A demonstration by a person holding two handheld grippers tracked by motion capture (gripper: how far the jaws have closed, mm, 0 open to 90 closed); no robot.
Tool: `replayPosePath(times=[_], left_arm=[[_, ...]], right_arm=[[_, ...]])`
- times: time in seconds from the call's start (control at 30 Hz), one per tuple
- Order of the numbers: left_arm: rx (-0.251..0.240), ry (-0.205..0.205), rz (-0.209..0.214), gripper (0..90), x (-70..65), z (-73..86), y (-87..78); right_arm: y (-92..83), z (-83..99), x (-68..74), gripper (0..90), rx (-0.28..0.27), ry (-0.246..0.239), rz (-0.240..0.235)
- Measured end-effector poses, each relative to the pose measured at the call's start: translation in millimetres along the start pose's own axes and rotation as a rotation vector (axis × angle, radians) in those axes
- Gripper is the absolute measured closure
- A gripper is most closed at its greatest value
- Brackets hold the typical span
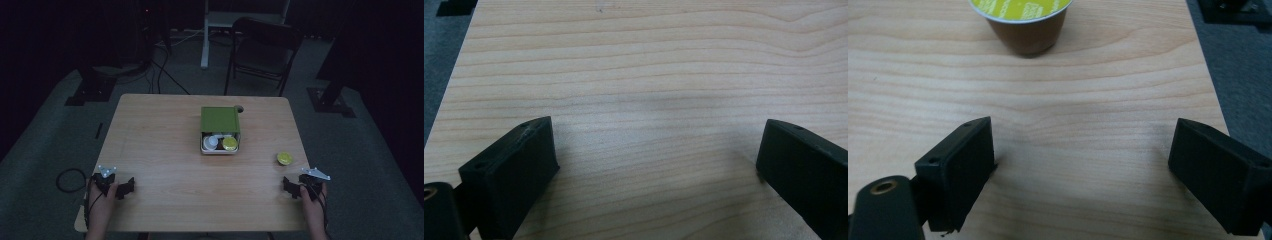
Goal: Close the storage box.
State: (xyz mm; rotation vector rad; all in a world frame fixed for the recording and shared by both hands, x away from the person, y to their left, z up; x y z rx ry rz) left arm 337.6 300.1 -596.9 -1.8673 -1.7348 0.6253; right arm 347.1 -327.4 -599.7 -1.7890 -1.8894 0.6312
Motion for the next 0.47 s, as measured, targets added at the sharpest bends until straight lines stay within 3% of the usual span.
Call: replayPosePath(times=[0.47], left_arm=[[0.003, -0.029, -0.031, 1.9, -2.0, 0.5, -0.2]], right_arm=[[0.4, -0.2, 0.4, 10.7, -0.002, 0.006, 0.007]])
Point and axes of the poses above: each handheld gripper's, and its own axes: y roughly forward along the jaws, z roughly out of its underside, x roughly to its left, the point moved 7 cm from there along y, roughly forward along the jaws, and after that the axes turned 6 degrees about -x, right-handed, at the moved point
